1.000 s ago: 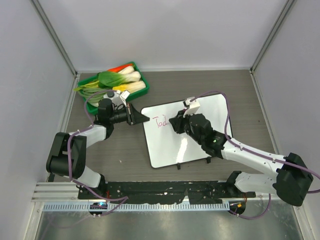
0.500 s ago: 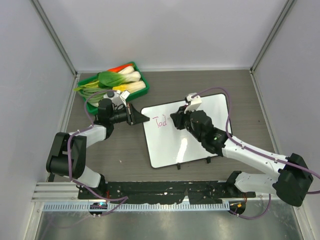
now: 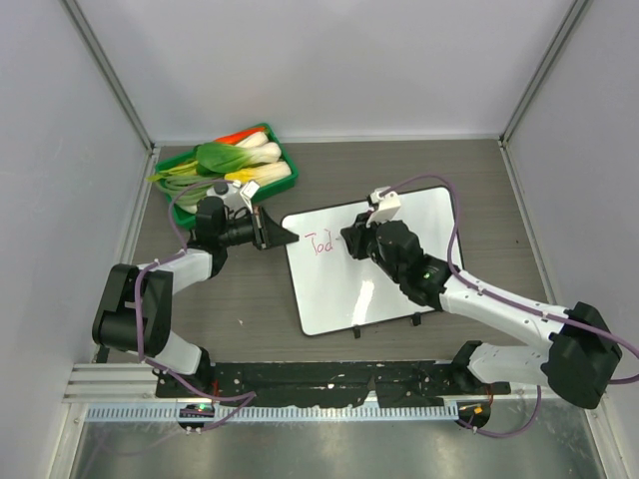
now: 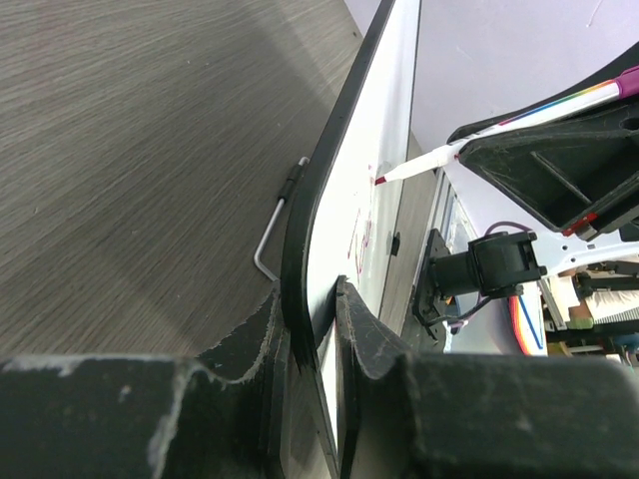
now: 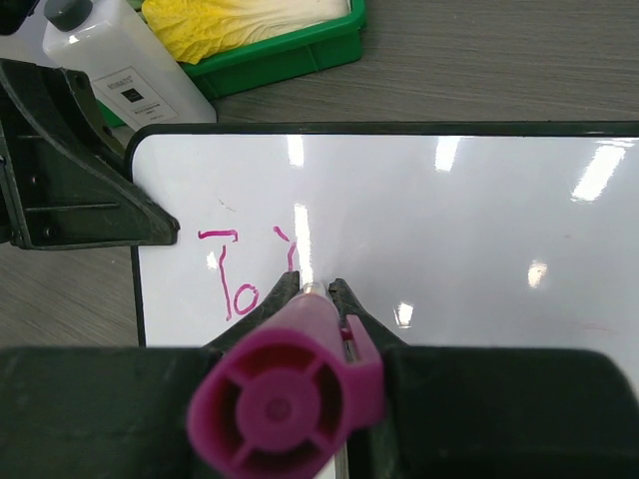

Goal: Write a sentence on the whiteboard

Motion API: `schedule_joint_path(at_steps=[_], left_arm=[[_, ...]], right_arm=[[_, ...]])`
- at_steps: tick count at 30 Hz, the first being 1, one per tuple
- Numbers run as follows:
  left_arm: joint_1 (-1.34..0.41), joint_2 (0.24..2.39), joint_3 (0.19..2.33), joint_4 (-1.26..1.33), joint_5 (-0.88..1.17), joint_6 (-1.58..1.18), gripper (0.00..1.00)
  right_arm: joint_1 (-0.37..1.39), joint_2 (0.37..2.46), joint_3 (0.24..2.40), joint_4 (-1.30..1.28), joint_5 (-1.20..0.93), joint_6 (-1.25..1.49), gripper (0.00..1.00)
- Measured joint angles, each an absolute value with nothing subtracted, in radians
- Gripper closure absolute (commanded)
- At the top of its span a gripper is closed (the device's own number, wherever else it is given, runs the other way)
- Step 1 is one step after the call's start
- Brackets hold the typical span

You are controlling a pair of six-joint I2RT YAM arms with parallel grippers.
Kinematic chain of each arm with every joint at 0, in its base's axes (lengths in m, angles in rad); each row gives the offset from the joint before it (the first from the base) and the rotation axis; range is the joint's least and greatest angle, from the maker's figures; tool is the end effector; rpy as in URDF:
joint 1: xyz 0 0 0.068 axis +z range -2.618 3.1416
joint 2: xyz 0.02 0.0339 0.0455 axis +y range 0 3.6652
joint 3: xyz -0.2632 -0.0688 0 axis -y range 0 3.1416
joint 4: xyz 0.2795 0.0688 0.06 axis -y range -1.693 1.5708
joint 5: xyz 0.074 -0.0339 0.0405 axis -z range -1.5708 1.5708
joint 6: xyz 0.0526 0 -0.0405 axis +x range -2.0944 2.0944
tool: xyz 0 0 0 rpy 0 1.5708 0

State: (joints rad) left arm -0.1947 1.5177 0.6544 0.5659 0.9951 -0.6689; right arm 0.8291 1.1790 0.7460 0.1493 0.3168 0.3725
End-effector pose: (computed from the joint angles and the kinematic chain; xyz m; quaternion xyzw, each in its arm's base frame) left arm 0.3166 -0.1074 0.1728 0.1099 0.7535 -0.5672 0.3139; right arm 0.2265 0.2230 0.2592 -0.0866 0.7909 0.2309 0.5601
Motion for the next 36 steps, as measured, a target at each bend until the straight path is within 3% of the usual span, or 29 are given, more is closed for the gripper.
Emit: schedule_joint_path(at_steps=[36], left_arm=[[-0.195, 1.518, 0.656, 0.560, 0.995, -0.667, 1.00]], right_arm=[[0.830, 1.141, 0.677, 0.177, 0.266, 0.392, 0.99]])
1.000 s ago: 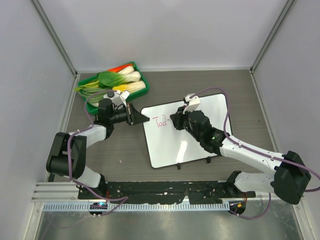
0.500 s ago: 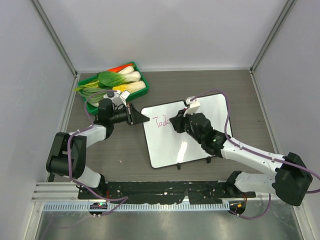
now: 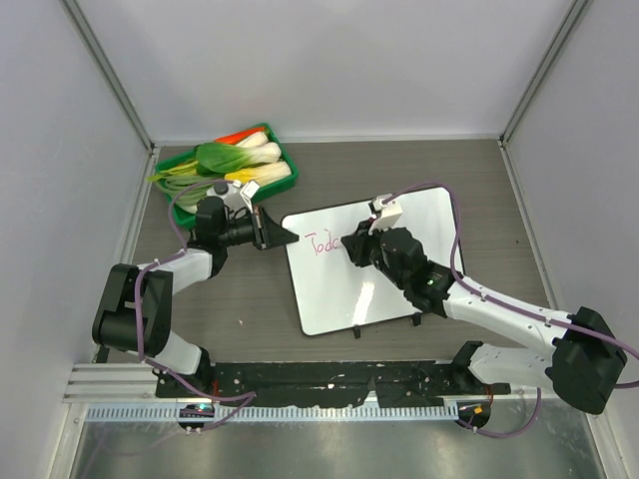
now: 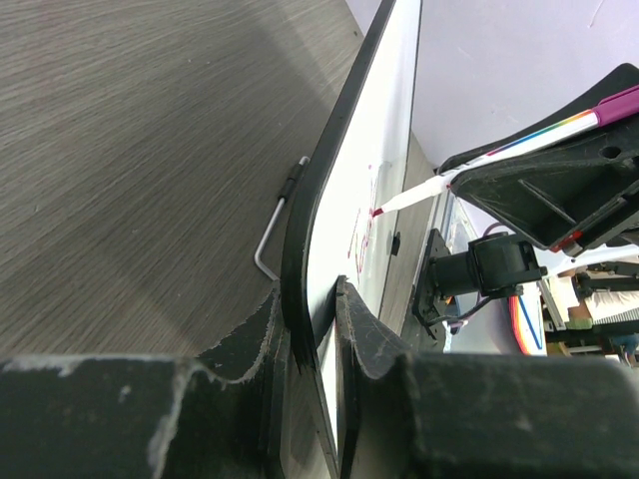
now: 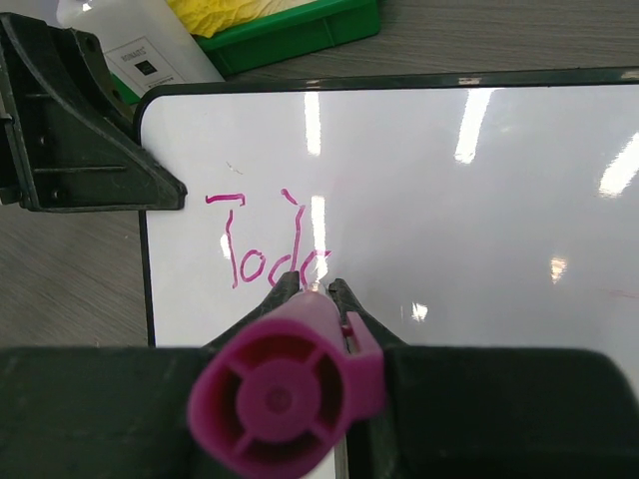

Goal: Write a sentence on the whiteboard

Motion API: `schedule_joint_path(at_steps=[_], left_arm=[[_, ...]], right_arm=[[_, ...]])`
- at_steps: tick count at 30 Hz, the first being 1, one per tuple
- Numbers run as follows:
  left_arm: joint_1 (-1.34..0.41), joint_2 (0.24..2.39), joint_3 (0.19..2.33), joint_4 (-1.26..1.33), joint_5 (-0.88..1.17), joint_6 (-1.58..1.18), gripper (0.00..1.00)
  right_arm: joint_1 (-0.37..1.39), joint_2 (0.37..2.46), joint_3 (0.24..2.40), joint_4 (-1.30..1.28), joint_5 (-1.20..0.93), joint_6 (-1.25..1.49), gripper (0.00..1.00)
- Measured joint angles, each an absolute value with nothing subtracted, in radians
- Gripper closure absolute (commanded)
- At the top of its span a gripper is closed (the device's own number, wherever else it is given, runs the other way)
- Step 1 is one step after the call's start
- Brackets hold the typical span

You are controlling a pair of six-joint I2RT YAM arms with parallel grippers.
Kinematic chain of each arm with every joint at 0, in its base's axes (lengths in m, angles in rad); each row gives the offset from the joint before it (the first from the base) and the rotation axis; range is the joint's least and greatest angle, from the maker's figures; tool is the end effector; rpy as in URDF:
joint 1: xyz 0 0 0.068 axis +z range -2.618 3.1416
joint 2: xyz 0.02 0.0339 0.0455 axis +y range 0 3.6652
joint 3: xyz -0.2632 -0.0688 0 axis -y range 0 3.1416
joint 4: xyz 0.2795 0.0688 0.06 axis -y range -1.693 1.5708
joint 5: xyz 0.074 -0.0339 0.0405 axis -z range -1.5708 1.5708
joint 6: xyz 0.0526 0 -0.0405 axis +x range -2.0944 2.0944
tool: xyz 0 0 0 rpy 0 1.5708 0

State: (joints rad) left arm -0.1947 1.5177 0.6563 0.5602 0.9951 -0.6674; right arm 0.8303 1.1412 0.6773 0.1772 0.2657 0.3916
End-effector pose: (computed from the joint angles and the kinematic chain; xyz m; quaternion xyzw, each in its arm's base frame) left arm 0.3168 -0.1074 0.1729 0.1095 0.7542 -0.5669 0.3129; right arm 0.2172 0.2172 0.2461 -0.0953 0.7921 0.2536 0.5470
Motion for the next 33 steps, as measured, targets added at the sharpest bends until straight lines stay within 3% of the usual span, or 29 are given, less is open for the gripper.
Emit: schedule_joint_path(at_steps=[33], left_arm=[[-0.195, 1.518, 0.658, 0.555, 0.995, -0.661, 1.00]], right_arm=[[0.830, 1.171, 0.727, 0.159, 0.324, 0.372, 0.98]])
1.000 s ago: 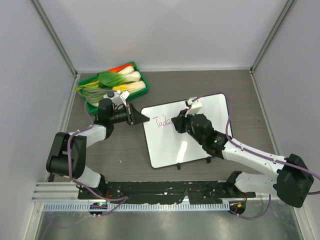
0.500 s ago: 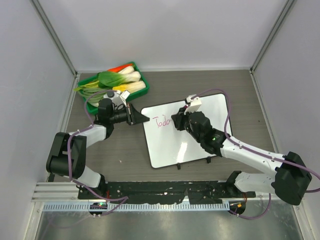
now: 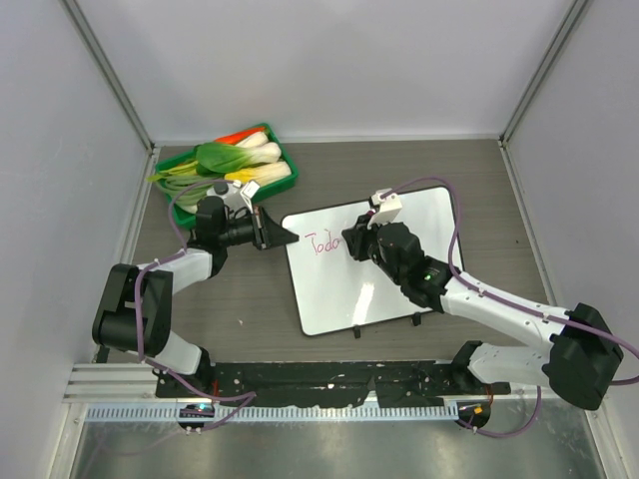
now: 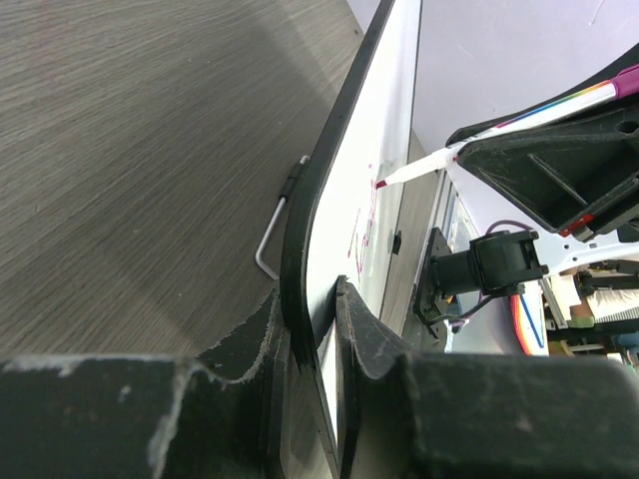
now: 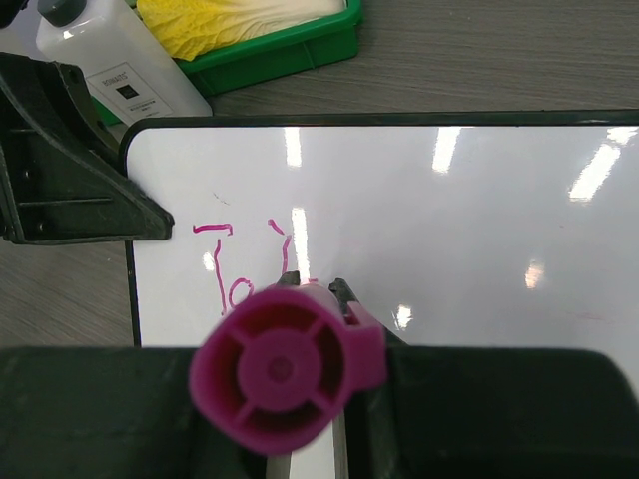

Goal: Write a sentence on the whiteboard

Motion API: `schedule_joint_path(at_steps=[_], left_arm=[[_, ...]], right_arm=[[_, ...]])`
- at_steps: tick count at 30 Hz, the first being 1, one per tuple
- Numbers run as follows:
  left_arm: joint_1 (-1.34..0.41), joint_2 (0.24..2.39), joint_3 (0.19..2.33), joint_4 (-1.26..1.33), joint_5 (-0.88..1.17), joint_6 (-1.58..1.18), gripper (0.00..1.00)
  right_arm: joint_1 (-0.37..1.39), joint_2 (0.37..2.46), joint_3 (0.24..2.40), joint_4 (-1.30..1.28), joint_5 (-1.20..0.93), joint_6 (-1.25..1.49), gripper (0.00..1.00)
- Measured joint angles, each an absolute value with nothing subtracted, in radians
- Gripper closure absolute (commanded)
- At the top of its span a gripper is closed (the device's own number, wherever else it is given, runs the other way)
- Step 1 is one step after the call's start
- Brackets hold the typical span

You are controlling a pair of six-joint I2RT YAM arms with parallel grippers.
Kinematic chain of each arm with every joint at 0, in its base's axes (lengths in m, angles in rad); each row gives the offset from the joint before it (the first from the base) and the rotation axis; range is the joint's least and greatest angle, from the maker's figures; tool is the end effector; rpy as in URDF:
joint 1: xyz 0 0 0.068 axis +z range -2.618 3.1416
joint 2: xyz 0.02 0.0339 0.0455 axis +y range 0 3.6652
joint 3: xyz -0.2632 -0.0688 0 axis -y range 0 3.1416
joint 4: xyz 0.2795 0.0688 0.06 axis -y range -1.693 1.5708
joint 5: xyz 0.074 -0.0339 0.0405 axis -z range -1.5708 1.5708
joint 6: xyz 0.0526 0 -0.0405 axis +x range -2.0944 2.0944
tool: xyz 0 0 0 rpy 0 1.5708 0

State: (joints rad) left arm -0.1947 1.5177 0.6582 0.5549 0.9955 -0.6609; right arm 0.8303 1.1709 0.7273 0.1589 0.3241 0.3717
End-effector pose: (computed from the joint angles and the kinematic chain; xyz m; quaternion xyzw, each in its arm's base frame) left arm 0.3170 -0.1075 0.1730 0.1112 0.7545 -0.5659 0.3133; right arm 0.2246 0.2209 0.2554 -0.0853 0.7911 0.2281 0.5611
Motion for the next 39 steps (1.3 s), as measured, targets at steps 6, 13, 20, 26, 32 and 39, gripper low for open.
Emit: schedule_joint_path(at_steps=[6, 13, 20, 26, 32, 39], left_arm=[[-0.195, 1.518, 0.659, 0.554, 0.996, -0.661, 1.00], [-0.195, 1.518, 0.661, 0.548, 0.996, -0.656, 1.00], [-0.195, 1.518, 0.664, 0.542, 0.997, -0.653, 1.00], [-0.195, 1.518, 0.665, 0.540, 0.998, -0.652, 1.00], [-0.196, 1.518, 0.665, 0.540, 1.000, -0.649, 1.00], [-0.196, 1.518, 0.665, 0.540, 1.000, -0.646, 1.00]], right_arm=[[0.829, 1.165, 0.725, 0.148, 0.313, 0.372, 0.99], [0.829, 1.156, 0.719, 0.133, 0.294, 0.371, 0.98], [0.829, 1.123, 0.688, 0.125, 0.289, 0.371, 0.99], [0.829, 1.110, 0.677, 0.123, 0.290, 0.372, 0.99], [0.829, 1.099, 0.677, 0.122, 0.295, 0.371, 0.99], [0.829, 1.100, 0.715, 0.123, 0.324, 0.363, 0.98]])
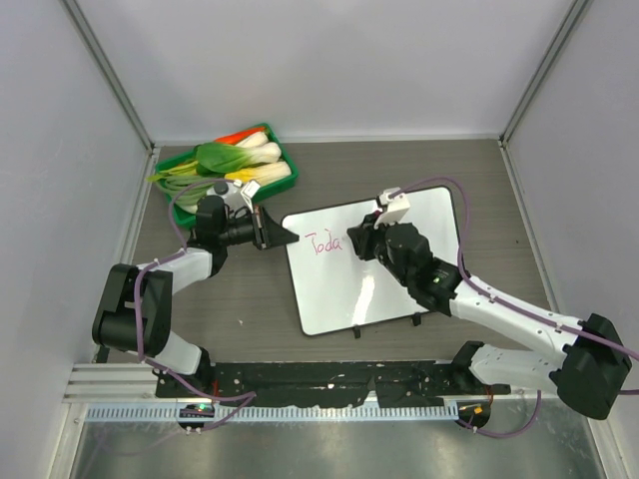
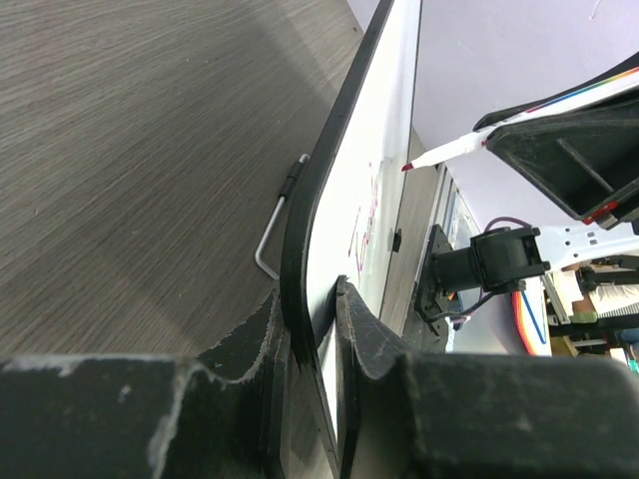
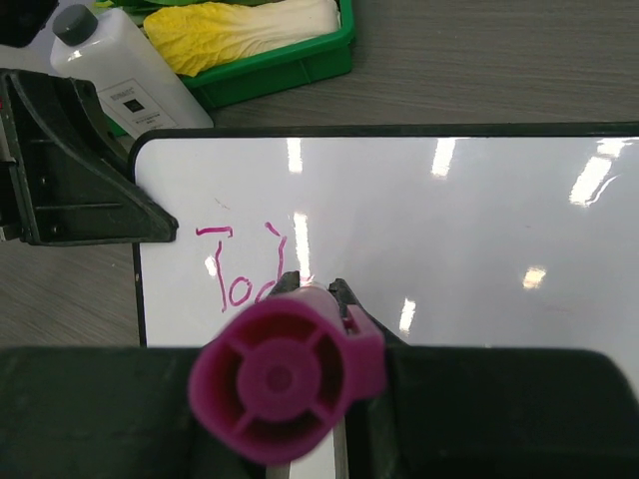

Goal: Write a sentence on the whiteboard

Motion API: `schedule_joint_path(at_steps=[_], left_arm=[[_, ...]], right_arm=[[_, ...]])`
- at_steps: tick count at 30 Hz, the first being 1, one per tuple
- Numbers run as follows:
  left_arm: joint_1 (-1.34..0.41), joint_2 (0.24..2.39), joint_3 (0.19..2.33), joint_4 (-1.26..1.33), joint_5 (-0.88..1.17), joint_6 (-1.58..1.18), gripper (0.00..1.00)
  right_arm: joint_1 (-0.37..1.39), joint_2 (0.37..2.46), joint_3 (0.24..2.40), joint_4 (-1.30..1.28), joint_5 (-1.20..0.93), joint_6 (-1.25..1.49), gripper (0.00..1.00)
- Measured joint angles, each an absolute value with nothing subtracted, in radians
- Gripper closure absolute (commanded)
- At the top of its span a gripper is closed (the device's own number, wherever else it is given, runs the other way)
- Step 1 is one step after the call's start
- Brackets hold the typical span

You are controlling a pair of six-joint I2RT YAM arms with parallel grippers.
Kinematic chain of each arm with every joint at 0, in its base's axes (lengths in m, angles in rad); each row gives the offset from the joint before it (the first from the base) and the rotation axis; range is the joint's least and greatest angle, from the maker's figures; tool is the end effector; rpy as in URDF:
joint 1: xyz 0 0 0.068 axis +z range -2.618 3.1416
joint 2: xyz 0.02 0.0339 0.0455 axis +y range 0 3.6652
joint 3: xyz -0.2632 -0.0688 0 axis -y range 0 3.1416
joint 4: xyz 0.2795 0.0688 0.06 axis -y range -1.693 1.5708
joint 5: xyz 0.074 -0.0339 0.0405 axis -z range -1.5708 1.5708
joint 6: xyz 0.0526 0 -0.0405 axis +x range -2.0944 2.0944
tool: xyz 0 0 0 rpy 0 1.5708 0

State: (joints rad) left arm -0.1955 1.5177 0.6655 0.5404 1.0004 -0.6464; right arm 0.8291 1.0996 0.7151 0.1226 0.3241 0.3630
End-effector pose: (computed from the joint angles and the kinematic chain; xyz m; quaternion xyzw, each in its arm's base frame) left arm 0.3177 -0.1081 0.1740 0.1167 0.7545 -0.5649 0.3131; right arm 0.2162 0.2112 0.2667 -0.0853 0.7845 0.2313 0.5690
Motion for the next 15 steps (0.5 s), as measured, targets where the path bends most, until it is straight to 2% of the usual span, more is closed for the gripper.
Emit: schedule_joint_path(at_steps=[15], left_arm=[[-0.196, 1.517, 0.666, 0.534, 0.999, -0.646, 1.00]], right_arm=[[0.827, 1.165, 0.745, 0.135, 0.348, 0.350, 0.99]])
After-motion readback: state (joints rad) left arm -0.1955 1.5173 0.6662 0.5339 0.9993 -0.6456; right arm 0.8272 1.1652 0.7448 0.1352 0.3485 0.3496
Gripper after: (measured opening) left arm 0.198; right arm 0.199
